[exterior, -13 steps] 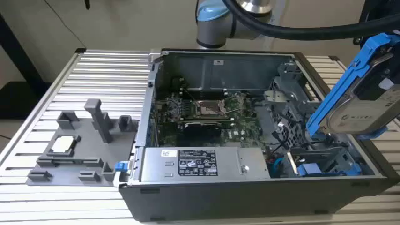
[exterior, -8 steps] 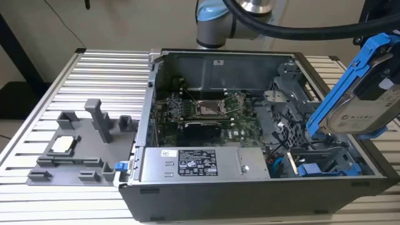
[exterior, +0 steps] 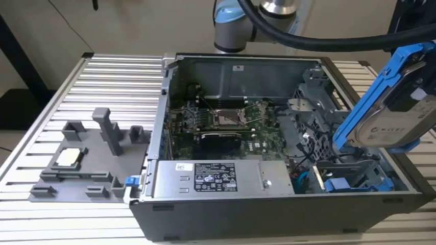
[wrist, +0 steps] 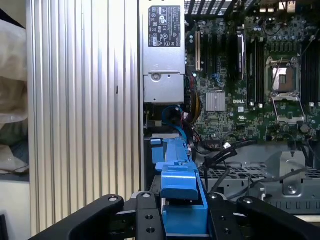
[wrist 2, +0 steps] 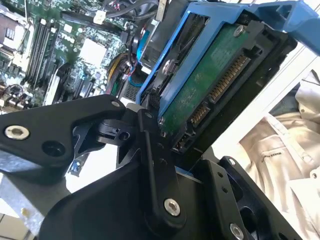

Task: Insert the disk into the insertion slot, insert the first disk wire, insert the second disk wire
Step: 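Insert the disk into the insertion slot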

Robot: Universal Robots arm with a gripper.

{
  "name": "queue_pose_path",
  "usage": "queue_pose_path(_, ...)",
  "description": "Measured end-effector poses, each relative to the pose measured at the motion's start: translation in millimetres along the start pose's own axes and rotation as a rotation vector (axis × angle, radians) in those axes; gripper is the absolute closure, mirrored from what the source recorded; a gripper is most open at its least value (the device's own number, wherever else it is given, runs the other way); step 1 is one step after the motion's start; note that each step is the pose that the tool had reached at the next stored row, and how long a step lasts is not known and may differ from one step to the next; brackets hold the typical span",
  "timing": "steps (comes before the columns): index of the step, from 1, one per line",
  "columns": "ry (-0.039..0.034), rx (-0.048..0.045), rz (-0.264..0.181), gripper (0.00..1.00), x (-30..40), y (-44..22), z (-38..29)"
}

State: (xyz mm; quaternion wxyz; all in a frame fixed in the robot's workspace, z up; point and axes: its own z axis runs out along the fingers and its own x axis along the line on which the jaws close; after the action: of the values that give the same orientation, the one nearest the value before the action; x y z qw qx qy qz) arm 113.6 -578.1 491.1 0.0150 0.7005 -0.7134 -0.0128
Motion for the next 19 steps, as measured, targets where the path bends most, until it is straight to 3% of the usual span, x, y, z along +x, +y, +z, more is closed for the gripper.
queue_pose_path(19, -0.0001, 0.0019, 0.000, 0.67, 6.3, -1.1, 18.3)
